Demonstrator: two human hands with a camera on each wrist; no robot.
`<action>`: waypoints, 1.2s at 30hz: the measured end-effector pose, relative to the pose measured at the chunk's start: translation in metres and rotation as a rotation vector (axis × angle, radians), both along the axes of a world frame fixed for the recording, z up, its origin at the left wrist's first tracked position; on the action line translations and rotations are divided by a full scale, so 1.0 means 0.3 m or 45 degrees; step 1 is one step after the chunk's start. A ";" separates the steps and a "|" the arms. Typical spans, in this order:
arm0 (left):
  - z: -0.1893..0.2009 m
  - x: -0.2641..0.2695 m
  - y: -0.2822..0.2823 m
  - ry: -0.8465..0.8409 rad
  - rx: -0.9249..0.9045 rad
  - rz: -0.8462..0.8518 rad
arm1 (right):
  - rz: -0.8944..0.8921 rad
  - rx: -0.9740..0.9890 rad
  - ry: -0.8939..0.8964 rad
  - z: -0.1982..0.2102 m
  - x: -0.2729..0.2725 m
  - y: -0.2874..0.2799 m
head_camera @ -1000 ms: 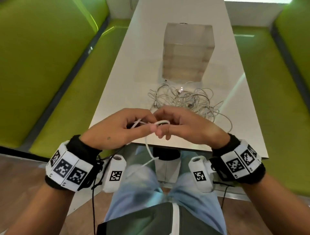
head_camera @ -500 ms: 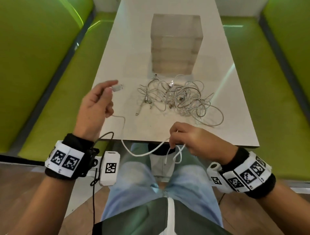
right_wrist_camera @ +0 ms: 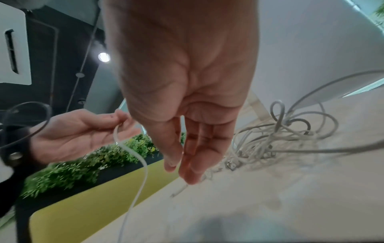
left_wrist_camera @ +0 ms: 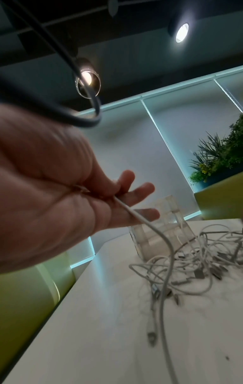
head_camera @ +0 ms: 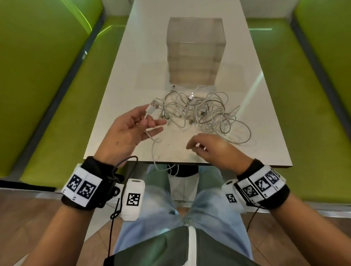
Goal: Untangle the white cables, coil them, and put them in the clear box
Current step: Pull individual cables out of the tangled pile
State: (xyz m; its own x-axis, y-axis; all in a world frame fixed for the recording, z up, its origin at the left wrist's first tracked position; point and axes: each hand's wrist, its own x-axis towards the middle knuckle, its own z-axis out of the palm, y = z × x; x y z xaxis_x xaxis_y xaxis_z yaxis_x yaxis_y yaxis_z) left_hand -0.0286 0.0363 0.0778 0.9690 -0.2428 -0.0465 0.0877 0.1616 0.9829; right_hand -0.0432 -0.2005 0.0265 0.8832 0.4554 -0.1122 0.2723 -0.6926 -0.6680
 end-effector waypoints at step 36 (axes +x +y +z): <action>-0.142 0.109 -0.116 0.136 -0.009 0.304 | -0.252 0.459 0.174 0.016 0.280 0.174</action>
State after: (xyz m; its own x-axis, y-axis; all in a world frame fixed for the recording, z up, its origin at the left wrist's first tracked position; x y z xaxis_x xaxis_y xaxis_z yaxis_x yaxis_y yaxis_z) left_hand 0.0043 0.0014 0.0354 0.9885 -0.0083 -0.1508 0.1494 0.1972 0.9689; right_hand 0.0409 -0.1482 0.0312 0.9456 0.3100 -0.0991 0.0495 -0.4380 -0.8976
